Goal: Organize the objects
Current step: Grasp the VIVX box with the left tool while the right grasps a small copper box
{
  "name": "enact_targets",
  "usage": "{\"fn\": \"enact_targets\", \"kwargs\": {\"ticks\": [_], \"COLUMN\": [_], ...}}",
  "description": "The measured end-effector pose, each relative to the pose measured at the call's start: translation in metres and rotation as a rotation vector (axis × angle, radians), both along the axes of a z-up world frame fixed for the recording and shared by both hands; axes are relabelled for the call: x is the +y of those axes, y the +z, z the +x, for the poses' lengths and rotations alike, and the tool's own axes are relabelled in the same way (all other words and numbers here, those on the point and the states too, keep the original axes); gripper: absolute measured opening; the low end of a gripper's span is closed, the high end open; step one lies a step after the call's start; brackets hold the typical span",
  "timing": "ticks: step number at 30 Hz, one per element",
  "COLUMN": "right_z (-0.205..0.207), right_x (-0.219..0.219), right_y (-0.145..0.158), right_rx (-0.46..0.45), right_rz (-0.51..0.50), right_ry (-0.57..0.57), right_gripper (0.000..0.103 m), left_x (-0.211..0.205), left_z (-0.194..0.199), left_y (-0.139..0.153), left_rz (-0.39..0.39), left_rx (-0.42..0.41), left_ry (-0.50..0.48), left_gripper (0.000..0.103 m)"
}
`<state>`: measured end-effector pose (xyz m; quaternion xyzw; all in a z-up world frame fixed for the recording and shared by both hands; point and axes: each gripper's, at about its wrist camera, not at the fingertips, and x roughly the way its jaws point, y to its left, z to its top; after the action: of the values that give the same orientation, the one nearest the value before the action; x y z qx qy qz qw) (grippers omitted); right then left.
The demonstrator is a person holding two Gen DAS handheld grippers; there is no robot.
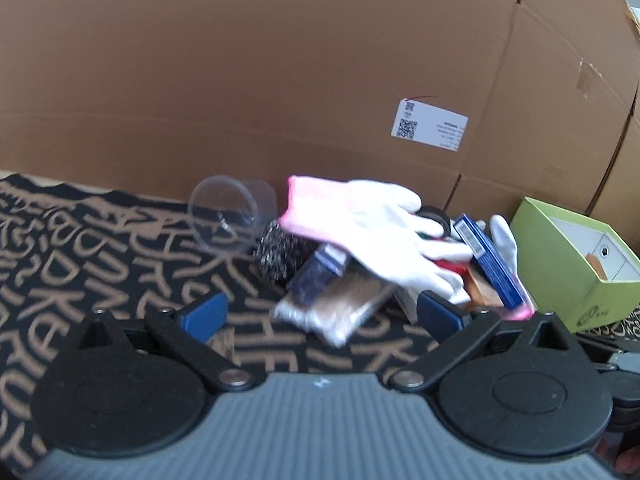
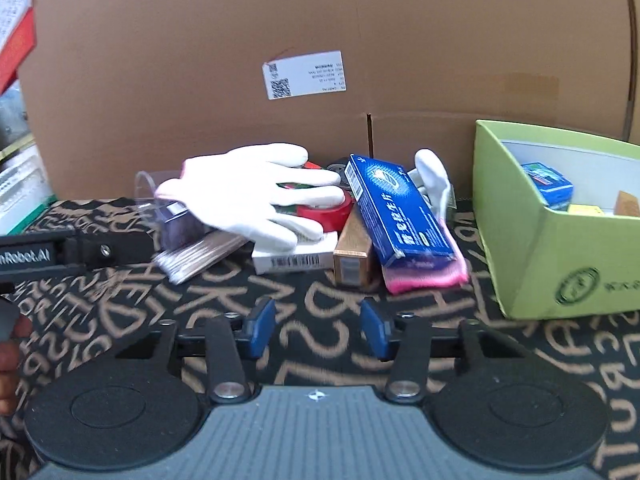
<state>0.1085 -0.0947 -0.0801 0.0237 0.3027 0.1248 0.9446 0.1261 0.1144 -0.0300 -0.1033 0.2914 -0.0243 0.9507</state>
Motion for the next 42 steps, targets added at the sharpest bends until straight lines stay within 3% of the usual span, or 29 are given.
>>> {"fn": "enact_targets", "kwargs": {"ticks": [5, 9, 10, 11, 16, 23, 31, 33, 35, 37, 42], "right_z": [0.028, 0.042, 0.043, 0.043, 0.023, -0.047, -0.128, -0.134, -0.135, -0.136, -0.137], "right_x": [0.003, 0.000, 0.001, 0.001, -0.007, -0.023, -0.041, -0.047, -0.051, -0.055, -0.058], "right_y": [-0.006, -0.011, -0.012, -0.013, -0.009, 0.005, 0.008, 0.007, 0.004, 0.003, 0.007], "right_rx": [0.014, 0.024, 0.019, 0.009, -0.007, -0.017, 0.017, 0.034, 0.034, 0.036, 0.000], "right_rz": [-0.025, -0.019, -0.026, -0.036, -0.017, 0.026, 0.102, 0.141, 0.143, 0.130, 0.141], "right_ry": [-0.062, -0.089, -0.091, -0.096, -0.082, -0.006, 0.062, 0.059, 0.033, -0.013, -0.029], "right_gripper": [0.044, 0.040, 0.034, 0.030, 0.029, 0.028, 0.028, 0.028, 0.028, 0.029, 0.030], "left_x": [-0.001, -0.005, -0.006, -0.007, -0.011, -0.022, -0.026, -0.025, -0.024, -0.022, -0.031], "left_z": [0.031, 0.042, 0.045, 0.047, 0.031, -0.038, -0.113, -0.119, -0.117, -0.117, -0.117], "left_y": [-0.009, -0.016, -0.017, -0.019, -0.013, 0.001, -0.013, -0.012, -0.008, -0.003, 0.007], "left_rz": [0.026, 0.054, 0.063, 0.071, 0.053, 0.010, -0.107, -0.079, -0.022, 0.011, 0.049], "left_rx": [0.032, 0.032, 0.038, 0.053, 0.056, 0.067, 0.147, 0.142, 0.122, 0.096, 0.049], "left_ry": [-0.058, -0.051, -0.058, -0.067, -0.099, -0.165, -0.227, -0.202, -0.153, -0.110, -0.137], "left_gripper": [0.057, 0.056, 0.039, 0.031, 0.021, 0.021, 0.021, 0.024, 0.039, 0.044, 0.052]}}
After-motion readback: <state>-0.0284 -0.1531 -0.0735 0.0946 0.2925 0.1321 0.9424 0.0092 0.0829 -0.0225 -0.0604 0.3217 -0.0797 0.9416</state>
